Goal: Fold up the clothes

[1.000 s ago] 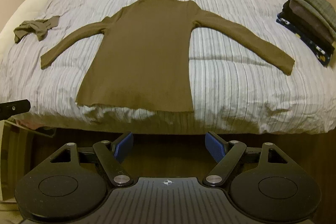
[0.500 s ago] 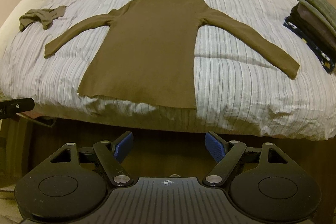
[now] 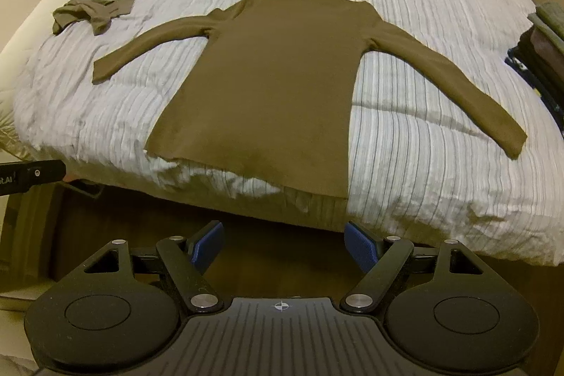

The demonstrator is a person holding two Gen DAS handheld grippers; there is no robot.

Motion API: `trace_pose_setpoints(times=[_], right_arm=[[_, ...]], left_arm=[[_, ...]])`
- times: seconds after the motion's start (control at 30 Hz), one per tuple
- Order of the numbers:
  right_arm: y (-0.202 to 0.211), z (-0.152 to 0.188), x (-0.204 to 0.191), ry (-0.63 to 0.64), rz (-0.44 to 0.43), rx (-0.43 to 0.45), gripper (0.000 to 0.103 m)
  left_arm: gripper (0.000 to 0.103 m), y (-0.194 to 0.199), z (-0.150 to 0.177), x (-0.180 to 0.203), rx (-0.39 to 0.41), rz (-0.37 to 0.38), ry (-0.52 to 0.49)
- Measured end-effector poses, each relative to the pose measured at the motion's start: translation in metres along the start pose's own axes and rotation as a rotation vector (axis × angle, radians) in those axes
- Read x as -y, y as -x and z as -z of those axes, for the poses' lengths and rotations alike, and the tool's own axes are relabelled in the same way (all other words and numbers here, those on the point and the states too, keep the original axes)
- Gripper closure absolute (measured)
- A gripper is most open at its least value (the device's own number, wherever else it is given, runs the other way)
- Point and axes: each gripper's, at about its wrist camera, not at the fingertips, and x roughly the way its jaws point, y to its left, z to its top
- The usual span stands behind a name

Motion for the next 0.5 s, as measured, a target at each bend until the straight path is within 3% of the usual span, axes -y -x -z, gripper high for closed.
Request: trace_pose_setpoints(times=[0.5], right_arm=[[0.004,-0.017,0.034,-0.067,0.007,0.043,0.024]], left_arm=[[0.052,-0.005,-0.024,0.039,0.040,0.044,-0.069]])
